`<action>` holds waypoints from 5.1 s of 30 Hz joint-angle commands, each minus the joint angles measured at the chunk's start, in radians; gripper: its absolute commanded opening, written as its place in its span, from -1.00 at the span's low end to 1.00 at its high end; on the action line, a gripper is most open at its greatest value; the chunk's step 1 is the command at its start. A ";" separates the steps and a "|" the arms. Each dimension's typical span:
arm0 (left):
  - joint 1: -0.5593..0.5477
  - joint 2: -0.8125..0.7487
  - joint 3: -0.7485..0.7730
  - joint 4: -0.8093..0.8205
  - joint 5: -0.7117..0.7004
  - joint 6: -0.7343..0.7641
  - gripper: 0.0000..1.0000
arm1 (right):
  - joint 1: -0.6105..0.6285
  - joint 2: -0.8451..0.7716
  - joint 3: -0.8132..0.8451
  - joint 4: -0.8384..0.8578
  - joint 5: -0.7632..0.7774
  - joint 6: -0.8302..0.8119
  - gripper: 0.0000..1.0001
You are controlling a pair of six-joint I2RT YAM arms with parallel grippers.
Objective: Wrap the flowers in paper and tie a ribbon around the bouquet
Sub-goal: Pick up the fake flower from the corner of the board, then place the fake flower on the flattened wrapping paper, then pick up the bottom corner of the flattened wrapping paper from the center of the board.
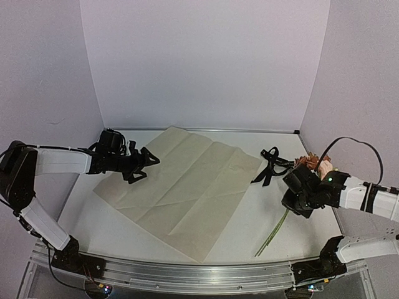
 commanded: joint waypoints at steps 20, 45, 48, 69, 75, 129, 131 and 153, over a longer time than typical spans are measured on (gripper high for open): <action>0.032 0.024 0.127 -0.089 0.098 0.146 0.80 | 0.002 0.834 0.983 0.413 -0.480 -0.686 -1.00; 0.159 0.144 0.150 -0.167 0.041 0.151 0.72 | -0.011 1.564 1.663 0.563 -0.700 -0.499 -1.00; 0.162 0.225 0.212 -0.180 0.017 0.147 0.72 | -0.012 1.528 1.587 0.572 -0.662 -0.484 -1.00; 0.163 0.510 0.488 -0.261 0.027 0.213 0.71 | -0.007 1.241 1.023 0.620 -0.387 -0.164 -1.00; 0.163 0.575 0.570 -0.295 0.033 0.232 0.71 | -0.001 1.247 1.079 0.626 -0.433 -0.225 -1.00; 0.185 0.575 0.545 -0.309 0.019 0.264 0.71 | -0.044 1.318 1.366 0.295 -0.565 -0.537 0.15; 0.185 0.574 0.547 -0.309 0.020 0.264 0.71 | -0.032 1.288 1.355 0.251 -0.520 -0.540 0.13; 0.179 0.455 0.555 -0.299 0.047 0.271 0.79 | 0.186 0.625 0.519 0.355 -0.334 -0.328 -0.06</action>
